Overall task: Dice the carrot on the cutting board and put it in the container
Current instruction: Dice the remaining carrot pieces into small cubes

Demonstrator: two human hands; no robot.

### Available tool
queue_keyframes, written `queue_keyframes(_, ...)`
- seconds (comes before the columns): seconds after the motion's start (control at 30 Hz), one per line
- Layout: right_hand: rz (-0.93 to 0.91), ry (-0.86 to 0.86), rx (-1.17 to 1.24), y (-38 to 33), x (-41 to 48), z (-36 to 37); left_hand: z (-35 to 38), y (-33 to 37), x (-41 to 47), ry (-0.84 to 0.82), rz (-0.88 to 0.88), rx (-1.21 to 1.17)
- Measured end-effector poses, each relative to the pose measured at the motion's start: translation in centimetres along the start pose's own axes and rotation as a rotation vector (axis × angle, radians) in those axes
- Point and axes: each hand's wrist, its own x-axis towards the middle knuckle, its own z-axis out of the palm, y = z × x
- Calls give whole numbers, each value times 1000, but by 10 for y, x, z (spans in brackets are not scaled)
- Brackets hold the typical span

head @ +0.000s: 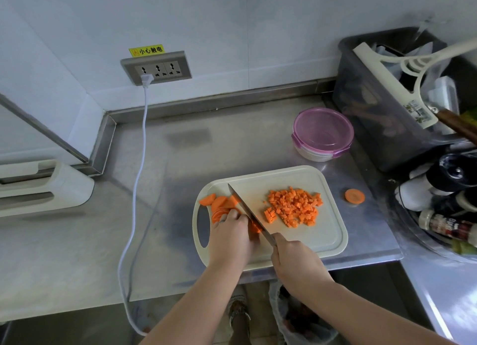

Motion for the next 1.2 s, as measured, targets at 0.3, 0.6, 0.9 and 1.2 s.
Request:
queue_keyframes(0.3,26,-20,-1,-2,2,2,-1,-1,0,6,13,-16)
queue_keyframes(0.6,71,-33,76,0,6,3,-4,1,0,10,33,-42)
queue_keyframes(0.9,97,38,161,19,11,-14,-5,10,14,-22,79,23)
queue_keyframes(1.2,69,119,195,37,7,-42,3,32,36,-48,102,-60)
